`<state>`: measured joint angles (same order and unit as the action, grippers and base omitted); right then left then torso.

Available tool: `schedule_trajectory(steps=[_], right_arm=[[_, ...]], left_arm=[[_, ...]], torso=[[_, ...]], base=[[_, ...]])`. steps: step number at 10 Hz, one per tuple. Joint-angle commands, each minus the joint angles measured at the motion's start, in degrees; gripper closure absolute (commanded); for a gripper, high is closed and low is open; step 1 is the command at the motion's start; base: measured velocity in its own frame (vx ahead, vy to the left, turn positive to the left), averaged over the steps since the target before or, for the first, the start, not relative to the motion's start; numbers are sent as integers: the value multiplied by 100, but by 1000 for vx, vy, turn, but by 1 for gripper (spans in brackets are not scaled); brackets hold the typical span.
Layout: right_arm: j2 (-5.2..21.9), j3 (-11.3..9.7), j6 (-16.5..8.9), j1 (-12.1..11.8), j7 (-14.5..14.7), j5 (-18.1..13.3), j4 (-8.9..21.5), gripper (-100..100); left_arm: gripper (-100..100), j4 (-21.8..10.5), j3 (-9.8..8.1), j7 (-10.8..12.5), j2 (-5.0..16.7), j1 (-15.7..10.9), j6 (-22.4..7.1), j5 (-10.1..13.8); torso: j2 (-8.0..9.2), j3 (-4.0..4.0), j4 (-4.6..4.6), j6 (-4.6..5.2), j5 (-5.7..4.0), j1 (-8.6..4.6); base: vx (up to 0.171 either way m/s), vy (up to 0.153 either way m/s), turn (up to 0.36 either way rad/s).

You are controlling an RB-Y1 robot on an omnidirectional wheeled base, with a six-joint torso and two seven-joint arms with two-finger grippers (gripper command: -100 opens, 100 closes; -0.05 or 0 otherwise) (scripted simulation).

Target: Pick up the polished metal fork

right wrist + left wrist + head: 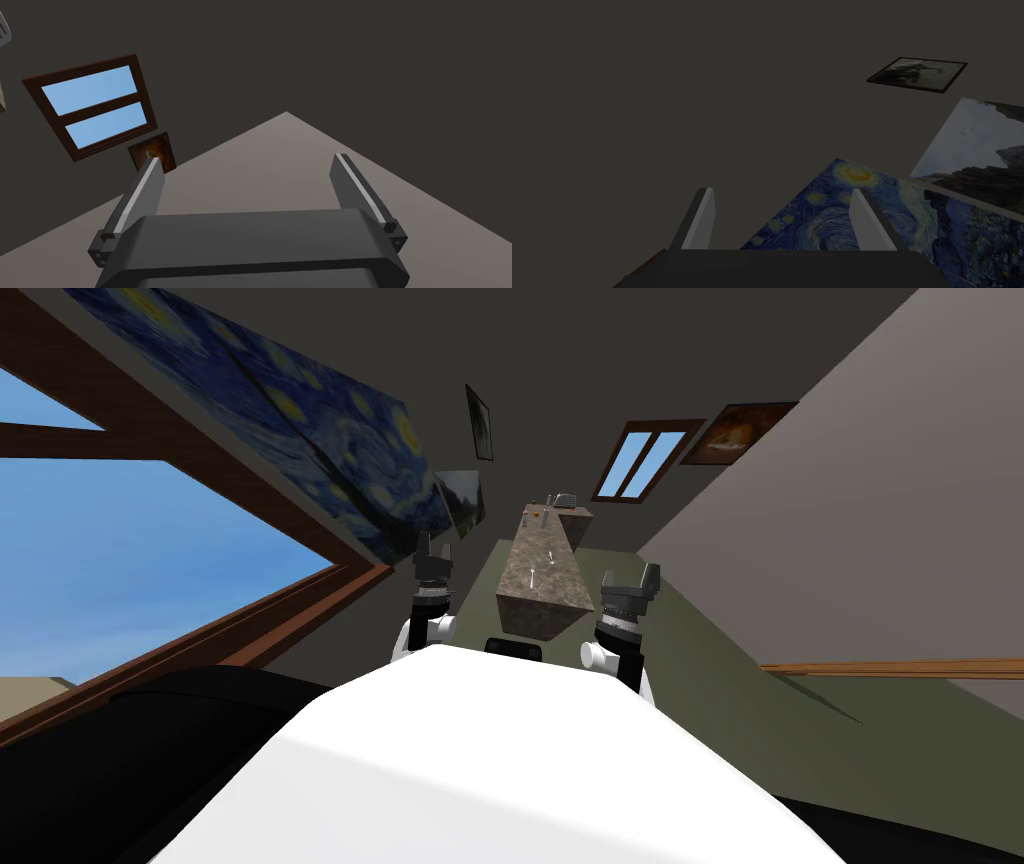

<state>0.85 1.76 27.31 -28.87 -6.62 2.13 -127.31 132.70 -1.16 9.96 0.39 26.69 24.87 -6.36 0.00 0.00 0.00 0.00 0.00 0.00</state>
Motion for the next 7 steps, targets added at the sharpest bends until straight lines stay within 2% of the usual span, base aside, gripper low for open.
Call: schedule_trajectory(steps=[1,3,6,7], right_arm=[[165,12,-59,33,25,0,33,-100],[476,37,-200,107,87,7,119,-100],[1017,82,-548,276,246,55,335,-100],[1123,82,-548,276,246,55,335,-100]], left_arm=[[0,0,0,0,0,0,0,0],[0,0,1,0,-1,-1,0,0],[0,0,1,0,-1,-1,0,0],[0,0,1,0,-1,-1,0,0]], torso=[[0,0,0,0,0,0],[12,6,2,-1,5,24],[28,16,6,-2,10,44],[34,19,7,-2,11,50]], base=[[-19,32,44],[-54,89,67],[-81,122,97],[-66,94,31]])
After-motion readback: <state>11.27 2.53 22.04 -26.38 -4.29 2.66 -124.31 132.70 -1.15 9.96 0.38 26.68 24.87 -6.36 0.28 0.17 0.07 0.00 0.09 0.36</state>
